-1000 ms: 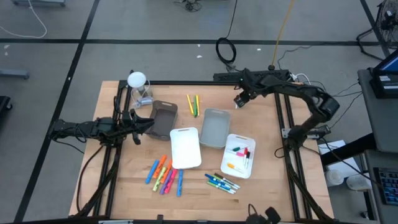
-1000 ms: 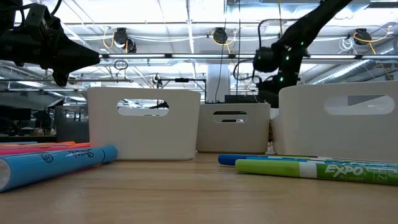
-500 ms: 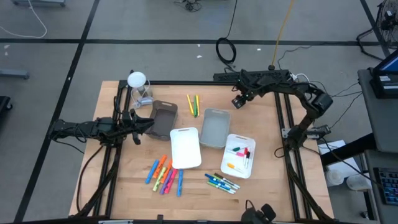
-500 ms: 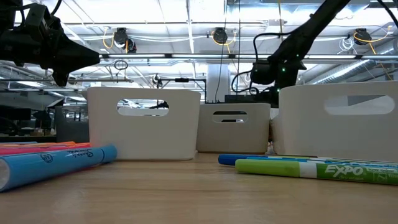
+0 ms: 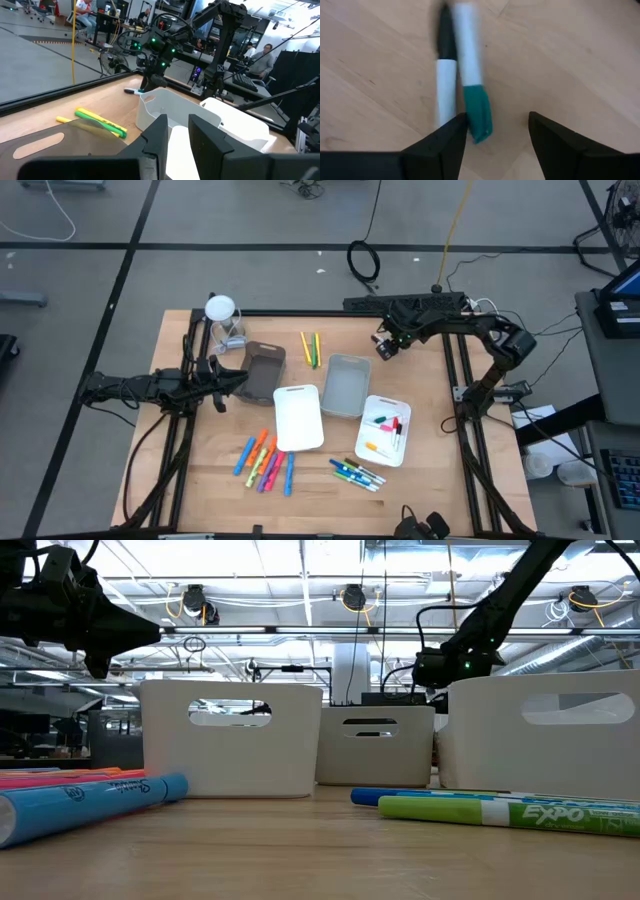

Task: Pick & Place Markers
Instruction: Put the green mini marker into the right white bin

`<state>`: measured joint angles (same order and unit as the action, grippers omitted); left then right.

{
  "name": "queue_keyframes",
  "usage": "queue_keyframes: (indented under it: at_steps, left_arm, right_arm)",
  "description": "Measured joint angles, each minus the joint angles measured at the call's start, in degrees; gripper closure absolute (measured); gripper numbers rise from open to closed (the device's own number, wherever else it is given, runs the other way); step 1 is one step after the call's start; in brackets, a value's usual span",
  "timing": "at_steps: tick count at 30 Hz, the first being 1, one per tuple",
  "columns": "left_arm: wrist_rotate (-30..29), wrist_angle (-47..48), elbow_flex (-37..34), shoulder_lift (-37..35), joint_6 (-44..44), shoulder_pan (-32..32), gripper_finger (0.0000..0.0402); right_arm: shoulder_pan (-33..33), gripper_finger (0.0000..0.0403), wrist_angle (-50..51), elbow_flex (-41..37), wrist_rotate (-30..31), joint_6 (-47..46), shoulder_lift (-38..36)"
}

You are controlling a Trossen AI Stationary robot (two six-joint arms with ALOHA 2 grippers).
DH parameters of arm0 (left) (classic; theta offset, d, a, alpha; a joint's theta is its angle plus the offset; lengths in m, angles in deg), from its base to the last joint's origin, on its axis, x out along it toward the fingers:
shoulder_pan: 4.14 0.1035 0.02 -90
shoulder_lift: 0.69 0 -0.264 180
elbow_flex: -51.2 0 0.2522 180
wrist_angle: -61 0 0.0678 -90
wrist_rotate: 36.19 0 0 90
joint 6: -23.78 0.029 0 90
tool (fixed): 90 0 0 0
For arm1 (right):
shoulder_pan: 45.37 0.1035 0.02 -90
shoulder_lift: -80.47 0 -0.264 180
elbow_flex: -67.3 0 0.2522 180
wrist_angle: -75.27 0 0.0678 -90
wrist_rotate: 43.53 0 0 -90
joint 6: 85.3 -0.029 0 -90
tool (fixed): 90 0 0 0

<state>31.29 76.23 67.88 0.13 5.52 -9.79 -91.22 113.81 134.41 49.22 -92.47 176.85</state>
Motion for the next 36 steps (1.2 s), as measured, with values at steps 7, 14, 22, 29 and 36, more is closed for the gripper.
queue_keyframes:
  at_steps: [7,14,22,29,36]
  left_arm:
    - [0.0,0.0,0.0,0.0,0.01,-0.01,0.0323]
    - [0.0,0.01,0.02,-0.01,0.02,-0.01,0.0323]
    - [0.0,0.0,0.01,-0.01,0.0,-0.02,0.0323]
    - [-0.02,0.02,0.0,-0.02,0.0,0.0,0.0323]
    - [-0.02,0.02,0.0,-0.02,0.01,0.0,0.0323]
  right_arm:
    - [-0.86,0.0206,-1.67,-0.6,-0.33,6.48,-0.5]
    - [-0.91,0.0207,-3.52,-0.66,-1.38,14.38,-0.66]
    - [-0.91,0.0207,-7.95,-0.68,-1.72,18.52,-0.59]
    - [-1.6,0.0232,-7.96,-0.43,-5.1,19.0,2.02]
    - [-1.78,0.0303,-5.01,-0.4,-4.79,19.0,2.99]
